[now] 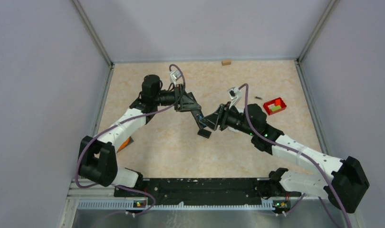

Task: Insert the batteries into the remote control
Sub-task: Load the battery into the remote control, then pick up the battery from the center of the board.

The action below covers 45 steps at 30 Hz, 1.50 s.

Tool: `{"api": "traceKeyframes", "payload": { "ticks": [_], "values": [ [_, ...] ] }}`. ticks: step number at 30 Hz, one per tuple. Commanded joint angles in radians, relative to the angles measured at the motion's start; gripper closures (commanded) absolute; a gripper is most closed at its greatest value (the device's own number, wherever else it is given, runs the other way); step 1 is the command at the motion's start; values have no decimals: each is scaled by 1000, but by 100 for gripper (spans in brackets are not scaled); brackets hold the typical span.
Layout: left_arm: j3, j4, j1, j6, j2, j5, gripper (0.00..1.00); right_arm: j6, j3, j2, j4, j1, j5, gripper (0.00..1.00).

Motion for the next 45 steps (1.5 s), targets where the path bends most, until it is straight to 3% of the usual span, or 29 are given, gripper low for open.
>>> {"api": "traceKeyframes", "payload": {
  "ticks": [1,11,13,15,16,18,20,27,31,37,42,45],
  "values": [
    [48,20,-3,47,-42,68,100,-99,72,25,-56,-14,-102,53],
    [69,-34,-3,59,-37,87,100,-105,67,44,-23,-21,-128,95],
    [67,-37,-2,60,-42,86,100,-105,66,56,-18,-21,-119,99],
    [68,-46,-3,73,-44,80,100,-102,67,63,-14,-22,-107,98],
    [69,-59,-3,83,-46,74,100,-98,69,67,-17,-22,-99,92],
    [71,-91,-2,120,-54,49,100,-89,73,68,-21,-24,-91,69],
    [70,-127,-3,163,-64,19,100,-79,75,61,-14,-26,-87,53],
    [62,-171,-1,229,-79,-30,100,-54,67,23,0,-31,-69,31],
    [61,-258,16,290,-104,-158,100,-63,87,-7,-102,-45,10,30],
    [31,-343,27,349,-177,-372,100,-103,186,10,-515,-159,268,41],
    [-26,-216,27,343,-262,-316,100,-123,227,111,-806,-364,425,52],
    [-53,-162,28,336,-295,-292,100,-163,192,159,-802,-443,489,57]
  ]
}}
